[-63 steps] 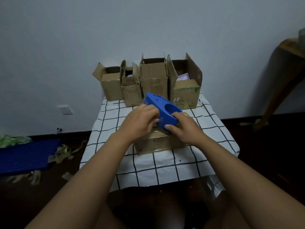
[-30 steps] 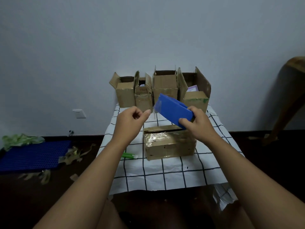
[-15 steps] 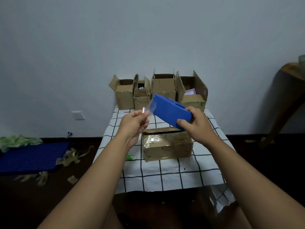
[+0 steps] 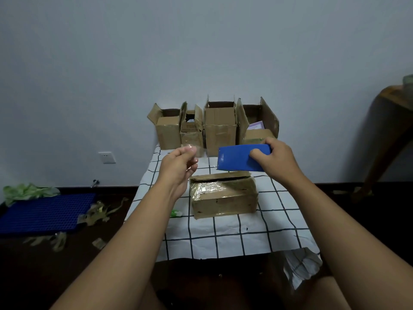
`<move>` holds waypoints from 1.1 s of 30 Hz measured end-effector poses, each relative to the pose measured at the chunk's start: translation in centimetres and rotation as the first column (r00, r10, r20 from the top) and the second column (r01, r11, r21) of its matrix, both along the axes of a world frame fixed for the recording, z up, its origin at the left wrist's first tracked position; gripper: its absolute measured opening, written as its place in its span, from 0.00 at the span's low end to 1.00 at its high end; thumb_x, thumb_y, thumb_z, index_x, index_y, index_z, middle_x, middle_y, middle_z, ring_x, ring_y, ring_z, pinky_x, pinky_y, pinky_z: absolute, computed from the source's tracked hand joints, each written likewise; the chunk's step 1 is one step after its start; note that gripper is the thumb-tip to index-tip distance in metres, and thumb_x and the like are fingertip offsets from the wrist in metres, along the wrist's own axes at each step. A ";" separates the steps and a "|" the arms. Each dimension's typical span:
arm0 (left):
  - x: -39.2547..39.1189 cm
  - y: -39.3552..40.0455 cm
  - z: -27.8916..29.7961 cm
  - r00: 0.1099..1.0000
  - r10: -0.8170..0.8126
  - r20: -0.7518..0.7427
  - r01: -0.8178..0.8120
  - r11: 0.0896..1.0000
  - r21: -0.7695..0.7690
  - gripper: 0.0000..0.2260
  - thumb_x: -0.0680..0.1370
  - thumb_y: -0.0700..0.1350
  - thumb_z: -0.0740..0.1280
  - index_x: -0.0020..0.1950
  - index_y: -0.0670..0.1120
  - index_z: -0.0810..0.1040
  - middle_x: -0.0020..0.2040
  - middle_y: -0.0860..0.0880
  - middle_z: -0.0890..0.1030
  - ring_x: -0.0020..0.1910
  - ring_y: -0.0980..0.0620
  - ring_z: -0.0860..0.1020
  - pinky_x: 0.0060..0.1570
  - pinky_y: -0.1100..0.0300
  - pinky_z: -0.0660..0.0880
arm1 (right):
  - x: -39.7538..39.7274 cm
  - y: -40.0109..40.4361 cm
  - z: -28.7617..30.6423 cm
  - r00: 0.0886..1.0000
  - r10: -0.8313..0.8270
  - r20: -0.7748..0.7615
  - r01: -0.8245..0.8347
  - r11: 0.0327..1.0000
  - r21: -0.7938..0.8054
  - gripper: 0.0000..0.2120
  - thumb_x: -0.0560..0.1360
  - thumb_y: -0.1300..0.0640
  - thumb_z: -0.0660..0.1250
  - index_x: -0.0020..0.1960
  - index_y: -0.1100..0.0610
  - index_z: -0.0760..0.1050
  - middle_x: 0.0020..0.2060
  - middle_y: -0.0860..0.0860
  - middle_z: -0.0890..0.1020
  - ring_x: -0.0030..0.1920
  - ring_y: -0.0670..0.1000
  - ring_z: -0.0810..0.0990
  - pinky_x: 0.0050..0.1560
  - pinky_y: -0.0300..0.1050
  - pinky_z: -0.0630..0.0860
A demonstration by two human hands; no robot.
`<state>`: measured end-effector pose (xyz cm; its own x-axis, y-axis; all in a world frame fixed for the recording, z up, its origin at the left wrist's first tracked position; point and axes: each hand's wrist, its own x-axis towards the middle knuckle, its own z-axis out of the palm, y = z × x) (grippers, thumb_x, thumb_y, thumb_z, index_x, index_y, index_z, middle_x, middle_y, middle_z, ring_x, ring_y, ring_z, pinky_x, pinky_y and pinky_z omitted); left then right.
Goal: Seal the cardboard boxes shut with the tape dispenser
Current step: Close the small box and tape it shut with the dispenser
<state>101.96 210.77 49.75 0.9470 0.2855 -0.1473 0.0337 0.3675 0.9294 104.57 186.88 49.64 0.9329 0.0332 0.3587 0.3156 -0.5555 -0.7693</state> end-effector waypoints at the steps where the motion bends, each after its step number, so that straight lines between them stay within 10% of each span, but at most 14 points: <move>1: 0.1 -0.1 0.0 1.000 0.013 0.001 -0.013 1.000 -0.005 0.02 0.78 0.40 0.70 0.50 0.44 0.80 0.31 0.53 0.80 0.33 0.57 0.78 0.38 0.63 0.78 | 0.1 -0.1 0.3 1.000 0.008 -0.003 -0.008 1.000 0.001 0.11 0.75 0.54 0.68 0.38 0.52 0.68 0.34 0.48 0.74 0.34 0.47 0.72 0.32 0.40 0.67; 7: 0.5 -0.4 -0.1 0.993 0.116 0.021 -0.117 0.986 0.120 0.05 0.78 0.40 0.66 0.46 0.43 0.81 0.33 0.50 0.78 0.34 0.55 0.77 0.39 0.63 0.79 | 1.7 0.1 2.4 0.997 0.063 -0.052 -0.070 0.985 -0.157 0.12 0.76 0.54 0.66 0.46 0.63 0.71 0.44 0.61 0.77 0.43 0.58 0.77 0.39 0.52 0.74; 15: 0.7 -0.6 -3.4 0.968 0.250 0.033 -0.233 0.837 0.494 0.09 0.80 0.45 0.65 0.44 0.44 0.83 0.34 0.49 0.82 0.37 0.53 0.81 0.45 0.55 0.79 | 4.3 1.0 4.2 0.988 0.052 -0.145 -0.113 0.885 -0.452 0.11 0.76 0.45 0.62 0.48 0.53 0.72 0.43 0.53 0.78 0.48 0.57 0.77 0.50 0.56 0.78; 21: 0.6 -0.5 -4.9 0.955 0.296 -0.005 -0.261 0.851 0.456 0.08 0.79 0.42 0.67 0.40 0.48 0.80 0.35 0.48 0.82 0.34 0.52 0.80 0.46 0.52 0.81 | 5.4 0.5 4.5 0.979 0.105 -0.174 -0.179 0.851 -0.494 0.12 0.76 0.44 0.63 0.47 0.52 0.74 0.42 0.49 0.77 0.43 0.50 0.76 0.43 0.48 0.75; 33: 1.3 -0.1 -7.3 0.944 0.312 -0.105 -0.225 0.845 0.484 0.07 0.78 0.44 0.69 0.40 0.47 0.81 0.35 0.47 0.84 0.36 0.49 0.81 0.49 0.48 0.81 | 5.9 1.4 3.6 0.973 0.077 -0.219 -0.199 0.758 -0.621 0.14 0.77 0.41 0.63 0.49 0.50 0.76 0.48 0.54 0.79 0.51 0.56 0.78 0.59 0.59 0.77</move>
